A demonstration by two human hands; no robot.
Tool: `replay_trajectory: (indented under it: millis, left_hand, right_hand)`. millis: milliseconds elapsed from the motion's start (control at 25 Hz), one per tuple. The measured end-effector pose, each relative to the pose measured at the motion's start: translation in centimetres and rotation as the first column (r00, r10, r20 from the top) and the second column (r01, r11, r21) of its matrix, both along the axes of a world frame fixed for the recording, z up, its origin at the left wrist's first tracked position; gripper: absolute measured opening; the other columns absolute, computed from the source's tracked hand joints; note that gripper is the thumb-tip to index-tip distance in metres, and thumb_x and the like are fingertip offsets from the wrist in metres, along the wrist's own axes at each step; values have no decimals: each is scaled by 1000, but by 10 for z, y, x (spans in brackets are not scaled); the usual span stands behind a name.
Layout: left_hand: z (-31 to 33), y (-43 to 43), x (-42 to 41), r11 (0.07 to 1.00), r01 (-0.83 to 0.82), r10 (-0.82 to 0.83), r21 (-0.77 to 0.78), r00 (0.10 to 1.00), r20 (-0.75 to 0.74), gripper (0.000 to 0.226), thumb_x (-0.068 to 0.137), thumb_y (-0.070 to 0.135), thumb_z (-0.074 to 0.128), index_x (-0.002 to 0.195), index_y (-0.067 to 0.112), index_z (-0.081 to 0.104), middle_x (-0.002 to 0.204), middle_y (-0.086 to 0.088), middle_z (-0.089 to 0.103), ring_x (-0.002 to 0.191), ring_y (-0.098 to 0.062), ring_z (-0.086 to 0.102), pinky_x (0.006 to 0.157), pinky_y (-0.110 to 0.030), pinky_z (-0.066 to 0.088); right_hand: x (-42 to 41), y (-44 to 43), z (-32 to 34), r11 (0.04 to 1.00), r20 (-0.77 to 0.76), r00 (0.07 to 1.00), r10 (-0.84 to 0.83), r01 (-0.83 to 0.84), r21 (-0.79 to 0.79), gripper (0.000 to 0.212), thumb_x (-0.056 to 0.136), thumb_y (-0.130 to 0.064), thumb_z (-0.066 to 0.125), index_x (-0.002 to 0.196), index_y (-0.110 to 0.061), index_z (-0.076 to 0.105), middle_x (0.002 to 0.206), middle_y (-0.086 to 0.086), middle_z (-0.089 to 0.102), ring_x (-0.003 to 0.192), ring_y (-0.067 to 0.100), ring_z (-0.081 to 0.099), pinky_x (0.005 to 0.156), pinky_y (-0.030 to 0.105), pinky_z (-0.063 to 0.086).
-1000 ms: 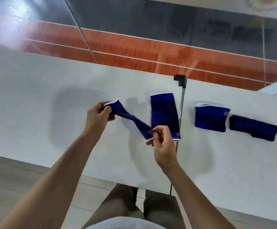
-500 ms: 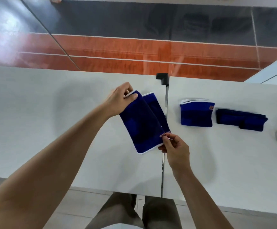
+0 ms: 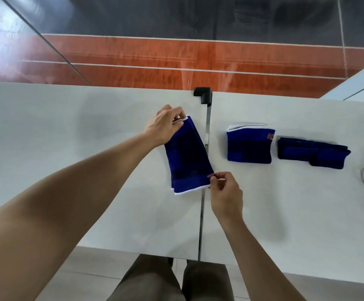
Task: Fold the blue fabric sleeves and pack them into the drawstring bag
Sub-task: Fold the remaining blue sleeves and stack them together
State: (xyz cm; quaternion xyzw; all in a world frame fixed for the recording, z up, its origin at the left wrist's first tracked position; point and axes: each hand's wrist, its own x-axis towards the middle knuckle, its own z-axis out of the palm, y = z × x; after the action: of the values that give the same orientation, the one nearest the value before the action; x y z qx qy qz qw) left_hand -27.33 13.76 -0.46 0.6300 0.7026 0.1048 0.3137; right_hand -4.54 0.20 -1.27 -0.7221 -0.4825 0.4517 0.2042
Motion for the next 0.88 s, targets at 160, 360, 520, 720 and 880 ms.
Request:
replay_trajectory:
  millis: [160, 360, 520, 720, 880]
  left_hand:
    - [-13, -1, 2, 999, 23, -18, 46, 994, -105, 14, 101, 29, 50, 112, 24, 57, 114, -5, 57, 94, -27, 58, 71, -36, 42]
    - [-15, 0, 5, 994, 41, -24, 102, 985, -169, 14, 102, 30, 47, 111, 22, 55, 108, -5, 58, 85, -28, 59, 67, -36, 42]
    - [-22, -1, 8, 990, 22, 6, 137, 980, -201, 13, 103, 32, 46, 110, 23, 53, 104, -7, 56, 82, -28, 59, 68, -37, 45]
    - [-30, 3, 12, 984, -21, 73, 176, 952, -296, 27, 99, 41, 53, 108, 16, 50, 104, -8, 63, 94, -30, 59, 79, -38, 42]
    - [-20, -21, 8, 945, -75, 189, 319, 919, -345, 28, 98, 38, 53, 113, 13, 55, 114, -12, 58, 102, -34, 53, 93, -43, 40]
  right_hand:
    - [1, 2, -5, 998, 51, 997, 62, -64, 30, 11, 102, -31, 54, 100, -20, 58, 80, -10, 67, 73, 8, 65, 57, 20, 50]
    - [-2, 5, -9, 996, 86, 994, 74, -77, 41, 11, 101, -32, 55, 98, -21, 56, 80, -8, 68, 72, 11, 66, 68, 39, 60]
    - [-5, 7, -10, 996, 111, 991, 68, -74, 47, 10, 98, -29, 59, 99, -21, 52, 80, -7, 68, 70, 13, 66, 71, 44, 59]
    - [-13, 8, -10, 994, 192, 976, 103, -106, 9, 14, 95, -25, 60, 100, -21, 48, 84, -8, 64, 74, 16, 62, 81, 46, 53]
    - [-20, 9, -9, 993, 321, 940, 113, -112, -23, 16, 97, -27, 59, 106, -17, 50, 102, -1, 53, 76, 17, 53, 78, 36, 44]
